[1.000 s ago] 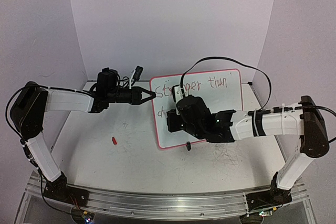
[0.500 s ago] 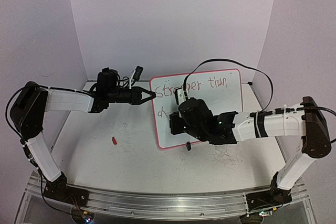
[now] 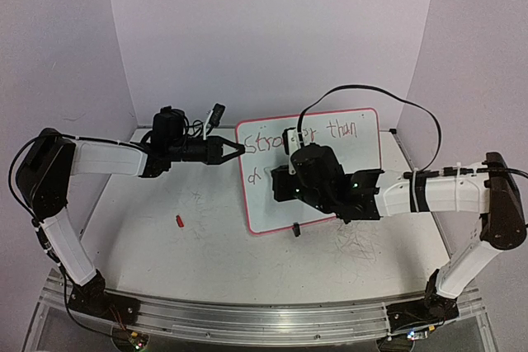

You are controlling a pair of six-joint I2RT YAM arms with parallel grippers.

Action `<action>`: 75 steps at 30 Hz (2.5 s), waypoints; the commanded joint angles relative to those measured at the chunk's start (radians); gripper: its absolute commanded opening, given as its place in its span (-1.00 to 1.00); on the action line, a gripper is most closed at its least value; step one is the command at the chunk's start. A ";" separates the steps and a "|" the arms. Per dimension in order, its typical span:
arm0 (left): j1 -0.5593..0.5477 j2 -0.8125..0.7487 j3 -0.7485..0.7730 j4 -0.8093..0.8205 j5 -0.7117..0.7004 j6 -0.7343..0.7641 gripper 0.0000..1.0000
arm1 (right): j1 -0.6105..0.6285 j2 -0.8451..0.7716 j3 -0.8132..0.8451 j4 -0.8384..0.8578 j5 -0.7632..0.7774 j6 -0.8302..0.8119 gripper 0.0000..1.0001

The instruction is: Write a sentence on the whiteboard

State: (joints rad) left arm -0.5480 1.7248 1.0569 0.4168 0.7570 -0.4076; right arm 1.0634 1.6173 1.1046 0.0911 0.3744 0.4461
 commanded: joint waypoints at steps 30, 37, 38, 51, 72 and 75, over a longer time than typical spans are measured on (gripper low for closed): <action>-0.006 -0.025 -0.001 -0.042 0.009 0.015 -1.00 | -0.003 0.034 0.010 0.051 0.021 -0.026 -1.00; -0.005 -0.025 -0.001 -0.041 0.010 0.016 -1.00 | -0.001 0.036 0.012 0.053 0.004 -0.033 -1.00; -0.006 -0.025 -0.001 -0.041 0.010 0.016 -1.00 | -0.001 0.035 0.012 0.053 -0.001 -0.034 -1.00; -0.006 -0.027 -0.003 -0.041 0.008 0.016 -1.00 | 0.009 0.019 -0.046 0.028 -0.031 -0.007 -1.00; -0.006 -0.022 -0.001 -0.041 0.010 0.015 -1.00 | -0.006 0.020 0.004 0.002 0.070 -0.008 -1.00; -0.006 -0.023 -0.001 -0.041 0.011 0.015 -1.00 | -0.009 0.027 0.018 0.002 0.076 -0.017 -1.00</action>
State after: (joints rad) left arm -0.5480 1.7248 1.0569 0.4164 0.7561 -0.4068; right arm 1.0720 1.6371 1.0686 0.0979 0.3822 0.4355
